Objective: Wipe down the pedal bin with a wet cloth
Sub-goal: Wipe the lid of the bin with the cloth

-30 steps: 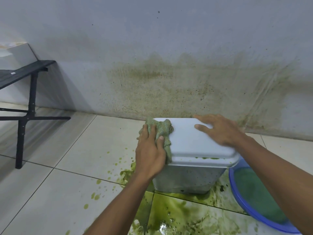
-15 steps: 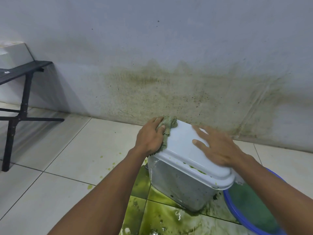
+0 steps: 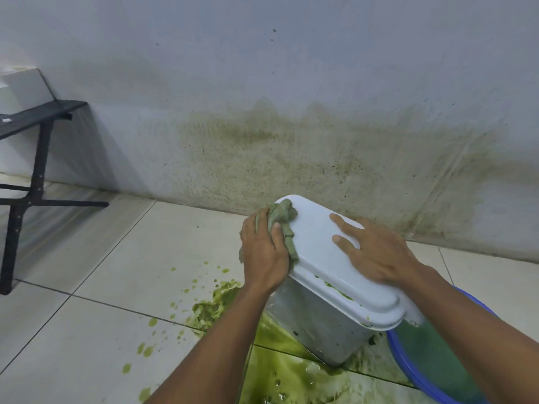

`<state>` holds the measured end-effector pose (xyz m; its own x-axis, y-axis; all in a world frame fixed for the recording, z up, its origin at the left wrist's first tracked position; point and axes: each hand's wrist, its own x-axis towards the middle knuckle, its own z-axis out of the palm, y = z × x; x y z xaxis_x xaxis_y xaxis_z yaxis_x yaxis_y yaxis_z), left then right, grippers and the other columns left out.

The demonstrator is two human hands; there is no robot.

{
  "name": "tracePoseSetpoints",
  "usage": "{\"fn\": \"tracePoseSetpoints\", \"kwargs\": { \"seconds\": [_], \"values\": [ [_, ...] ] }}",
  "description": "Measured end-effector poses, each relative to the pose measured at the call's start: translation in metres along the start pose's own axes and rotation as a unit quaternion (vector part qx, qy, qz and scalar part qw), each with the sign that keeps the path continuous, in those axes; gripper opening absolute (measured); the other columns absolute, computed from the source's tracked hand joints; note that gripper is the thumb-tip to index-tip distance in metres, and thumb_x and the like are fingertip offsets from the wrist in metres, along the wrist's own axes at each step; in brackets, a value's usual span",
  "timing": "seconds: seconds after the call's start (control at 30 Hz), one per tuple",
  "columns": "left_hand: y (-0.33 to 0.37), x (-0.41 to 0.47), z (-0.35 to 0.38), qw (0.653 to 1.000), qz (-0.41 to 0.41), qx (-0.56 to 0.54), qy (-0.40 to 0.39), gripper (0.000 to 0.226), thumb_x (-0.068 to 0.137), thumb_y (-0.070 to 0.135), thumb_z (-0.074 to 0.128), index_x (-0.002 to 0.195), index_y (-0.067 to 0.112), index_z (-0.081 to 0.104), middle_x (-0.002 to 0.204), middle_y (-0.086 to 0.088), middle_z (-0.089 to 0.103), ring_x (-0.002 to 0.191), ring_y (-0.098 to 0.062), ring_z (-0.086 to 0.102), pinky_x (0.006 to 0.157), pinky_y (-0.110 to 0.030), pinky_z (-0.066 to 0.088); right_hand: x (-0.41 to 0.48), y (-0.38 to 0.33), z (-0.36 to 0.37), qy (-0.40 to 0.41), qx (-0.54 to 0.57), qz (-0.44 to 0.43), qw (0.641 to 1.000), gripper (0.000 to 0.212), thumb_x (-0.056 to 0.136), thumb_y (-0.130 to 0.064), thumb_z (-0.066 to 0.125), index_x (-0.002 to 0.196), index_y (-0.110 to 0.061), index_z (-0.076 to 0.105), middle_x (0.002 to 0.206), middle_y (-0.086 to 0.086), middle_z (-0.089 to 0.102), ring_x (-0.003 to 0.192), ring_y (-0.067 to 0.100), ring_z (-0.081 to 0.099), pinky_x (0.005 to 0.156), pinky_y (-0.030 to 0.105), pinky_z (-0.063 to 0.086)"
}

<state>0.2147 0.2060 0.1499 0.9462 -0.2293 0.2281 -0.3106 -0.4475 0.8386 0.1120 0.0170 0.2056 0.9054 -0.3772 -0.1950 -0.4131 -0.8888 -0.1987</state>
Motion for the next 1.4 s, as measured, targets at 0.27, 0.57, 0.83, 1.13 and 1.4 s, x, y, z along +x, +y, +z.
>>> {"fn": "tracePoseSetpoints", "kwargs": {
  "seconds": [0.27, 0.57, 0.83, 1.13, 1.4],
  "values": [
    [0.003, 0.04, 0.013, 0.995, 0.034, 0.001, -0.089, 0.049, 0.109, 0.035, 0.031, 0.155, 0.02, 0.033, 0.156, -0.003, 0.035, 0.146, -0.02, 0.027, 0.122, -0.038, 0.021, 0.002, 0.008, -0.007, -0.017, 0.024, 0.043, 0.999, 0.06, 0.088, -0.081, 0.011, 0.144, -0.068, -0.003, 0.156, 0.008, 0.036, 0.141, 0.036, 0.036, 0.113, 0.051, 0.032],
    [-0.007, 0.044, 0.003, 0.995, 0.03, -0.012, -0.09, 0.047, 0.109, 0.035, 0.033, 0.155, 0.023, 0.036, 0.157, 0.002, 0.038, 0.146, -0.017, 0.03, 0.122, -0.04, 0.024, -0.012, -0.01, 0.002, -0.005, 0.027, 0.05, 0.998, 0.063, 0.085, -0.083, 0.007, 0.144, -0.068, -0.008, 0.15, 0.007, 0.042, 0.135, 0.034, 0.044, 0.108, 0.048, 0.033],
    [0.022, -0.036, 0.013, 0.995, -0.027, -0.063, -0.079, 0.057, 0.109, 0.041, 0.027, 0.161, 0.033, 0.007, 0.169, 0.014, -0.005, 0.152, 0.0, -0.016, 0.126, -0.031, -0.003, -0.041, -0.015, 0.015, 0.01, 0.029, 0.071, 0.997, 0.063, 0.095, -0.07, 0.013, 0.152, -0.053, -0.01, 0.167, -0.012, 0.004, 0.14, 0.026, 0.036, 0.103, 0.046, 0.035],
    [0.051, -0.117, 0.011, 0.991, -0.025, -0.088, -0.095, 0.061, 0.108, 0.041, 0.033, 0.157, 0.042, -0.003, 0.161, 0.025, -0.023, 0.142, 0.013, -0.03, 0.112, -0.008, -0.016, -0.053, -0.016, 0.017, 0.023, 0.028, 0.066, 0.997, 0.06, 0.1, -0.061, 0.014, 0.153, -0.051, -0.012, 0.167, -0.011, -0.001, 0.146, 0.023, 0.026, 0.106, 0.047, 0.036],
    [0.034, 0.01, 0.017, 0.988, -0.073, -0.039, -0.132, 0.061, 0.108, 0.035, 0.034, 0.162, 0.026, 0.007, 0.17, 0.004, 0.001, 0.155, -0.012, -0.009, 0.127, -0.042, 0.002, -0.053, -0.016, 0.015, 0.022, 0.049, 0.066, 0.996, 0.055, 0.102, -0.055, 0.011, 0.153, -0.052, -0.008, 0.167, -0.009, 0.0, 0.146, 0.026, 0.028, 0.108, 0.049, 0.032]
  ]
}}
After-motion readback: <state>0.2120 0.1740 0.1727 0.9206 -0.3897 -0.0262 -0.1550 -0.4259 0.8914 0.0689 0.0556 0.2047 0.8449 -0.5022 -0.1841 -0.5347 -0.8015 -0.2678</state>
